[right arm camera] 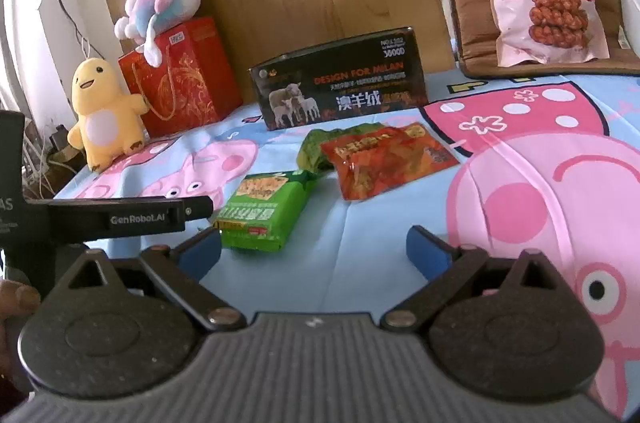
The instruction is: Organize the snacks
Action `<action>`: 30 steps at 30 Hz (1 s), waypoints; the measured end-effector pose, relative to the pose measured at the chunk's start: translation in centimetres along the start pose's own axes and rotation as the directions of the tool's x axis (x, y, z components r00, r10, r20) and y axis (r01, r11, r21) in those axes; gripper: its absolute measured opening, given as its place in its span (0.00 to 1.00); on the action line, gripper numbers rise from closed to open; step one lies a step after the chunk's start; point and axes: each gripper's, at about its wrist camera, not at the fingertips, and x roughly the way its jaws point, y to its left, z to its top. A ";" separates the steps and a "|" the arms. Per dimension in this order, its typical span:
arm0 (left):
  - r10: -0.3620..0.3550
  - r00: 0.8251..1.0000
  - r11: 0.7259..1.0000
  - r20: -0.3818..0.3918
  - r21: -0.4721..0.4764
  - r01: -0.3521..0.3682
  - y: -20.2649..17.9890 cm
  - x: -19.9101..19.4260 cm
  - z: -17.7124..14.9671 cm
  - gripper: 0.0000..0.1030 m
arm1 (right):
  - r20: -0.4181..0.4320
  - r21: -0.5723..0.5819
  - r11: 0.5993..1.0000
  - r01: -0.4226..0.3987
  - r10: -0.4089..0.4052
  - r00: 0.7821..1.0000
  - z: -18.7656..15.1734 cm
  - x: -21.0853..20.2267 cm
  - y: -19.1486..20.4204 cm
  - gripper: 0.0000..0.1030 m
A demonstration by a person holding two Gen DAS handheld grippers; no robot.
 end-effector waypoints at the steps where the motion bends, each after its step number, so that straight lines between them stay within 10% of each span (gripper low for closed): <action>1: 0.001 1.000 1.000 0.001 -0.003 -0.001 0.0 0.0 0.0 0.73 | -0.006 -0.008 1.000 -0.001 0.001 1.000 0.0 0.1 0.0 0.99; 30: -0.002 1.000 0.998 0.000 -0.058 0.002 0.7 -0.2 0.1 0.74 | -0.012 -0.074 0.995 -0.066 0.065 0.998 -0.2 -0.3 0.4 0.95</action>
